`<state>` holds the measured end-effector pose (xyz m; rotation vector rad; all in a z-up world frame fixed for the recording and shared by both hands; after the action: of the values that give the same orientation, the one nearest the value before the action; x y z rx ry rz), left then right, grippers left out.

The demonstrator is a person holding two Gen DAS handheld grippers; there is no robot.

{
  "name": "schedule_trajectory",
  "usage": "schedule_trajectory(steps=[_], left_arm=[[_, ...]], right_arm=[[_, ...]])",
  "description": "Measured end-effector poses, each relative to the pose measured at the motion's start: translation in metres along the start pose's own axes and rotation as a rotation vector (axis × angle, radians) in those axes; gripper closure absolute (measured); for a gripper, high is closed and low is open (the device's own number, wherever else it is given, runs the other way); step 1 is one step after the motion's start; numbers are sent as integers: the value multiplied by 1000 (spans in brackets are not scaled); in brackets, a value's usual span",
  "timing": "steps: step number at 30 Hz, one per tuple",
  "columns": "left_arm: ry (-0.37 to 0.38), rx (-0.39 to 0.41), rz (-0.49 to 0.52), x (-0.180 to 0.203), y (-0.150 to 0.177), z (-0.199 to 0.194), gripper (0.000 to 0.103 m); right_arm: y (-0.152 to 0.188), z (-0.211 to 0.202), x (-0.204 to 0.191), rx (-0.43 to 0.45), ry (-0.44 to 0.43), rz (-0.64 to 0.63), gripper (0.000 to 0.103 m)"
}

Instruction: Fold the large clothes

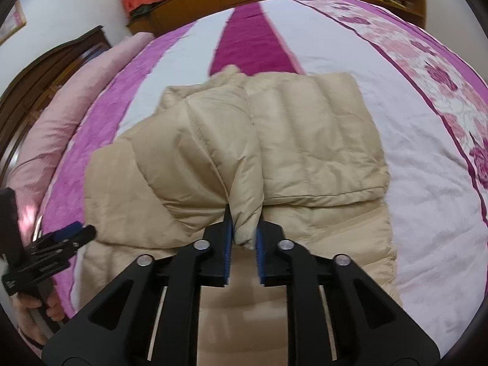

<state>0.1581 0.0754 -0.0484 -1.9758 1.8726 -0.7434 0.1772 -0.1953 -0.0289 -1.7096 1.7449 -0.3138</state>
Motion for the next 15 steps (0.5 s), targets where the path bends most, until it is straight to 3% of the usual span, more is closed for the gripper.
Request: schedule_trajectory(steps=[5, 9, 15], left_arm=[[-13, 1, -5, 3, -6, 8, 28], [-24, -5, -8, 5, -7, 13, 28], [-50, 12, 2, 7, -4, 11, 28]], right_arm=[[-5, -13, 27, 50, 40, 37, 61], [-10, -42, 40, 109, 72, 22, 56], [-8, -69, 5, 138, 15, -68, 41]])
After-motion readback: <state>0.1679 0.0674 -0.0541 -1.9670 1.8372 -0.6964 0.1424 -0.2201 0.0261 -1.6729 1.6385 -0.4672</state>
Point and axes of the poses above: each gripper's, at about its wrist camera, not at the fingertips, and z roughly the way its jaws point, x to its right, y to its underside, the point moved 6 cm from there along z, roughly the way its jaws point, and after that the axes turned 3 degrees about x, right-handed, at the moved point
